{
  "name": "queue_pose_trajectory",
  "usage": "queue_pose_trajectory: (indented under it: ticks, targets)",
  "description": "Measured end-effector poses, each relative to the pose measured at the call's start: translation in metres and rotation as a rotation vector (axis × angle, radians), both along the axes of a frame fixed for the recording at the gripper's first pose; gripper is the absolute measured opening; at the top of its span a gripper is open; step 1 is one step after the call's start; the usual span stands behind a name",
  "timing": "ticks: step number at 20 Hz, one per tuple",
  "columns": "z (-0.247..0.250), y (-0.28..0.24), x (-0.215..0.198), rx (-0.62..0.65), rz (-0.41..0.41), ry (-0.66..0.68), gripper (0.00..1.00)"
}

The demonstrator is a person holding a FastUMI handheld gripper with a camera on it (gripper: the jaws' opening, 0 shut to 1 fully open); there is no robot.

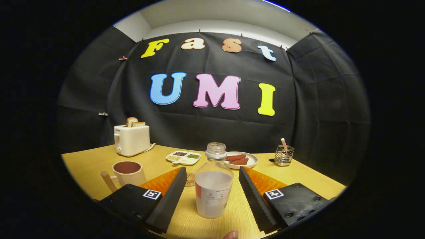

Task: Take the bottle from table, then pour the juice into the cup, finally place the bottle on the coaster

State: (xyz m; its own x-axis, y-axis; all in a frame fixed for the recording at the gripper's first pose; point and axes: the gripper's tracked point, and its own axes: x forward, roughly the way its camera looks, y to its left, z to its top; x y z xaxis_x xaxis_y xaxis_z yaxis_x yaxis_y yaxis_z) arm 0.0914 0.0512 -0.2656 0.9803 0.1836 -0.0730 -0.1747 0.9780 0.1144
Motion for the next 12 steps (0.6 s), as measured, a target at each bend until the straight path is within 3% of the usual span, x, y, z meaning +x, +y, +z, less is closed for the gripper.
queue_pose_trajectory:
  ticks: [9,12]
  targets:
    - [-0.023,0.010,0.012,0.012,0.011,0.033,0.97]
    - [-0.023,0.006,0.016,0.031,-0.012,0.051,0.77]
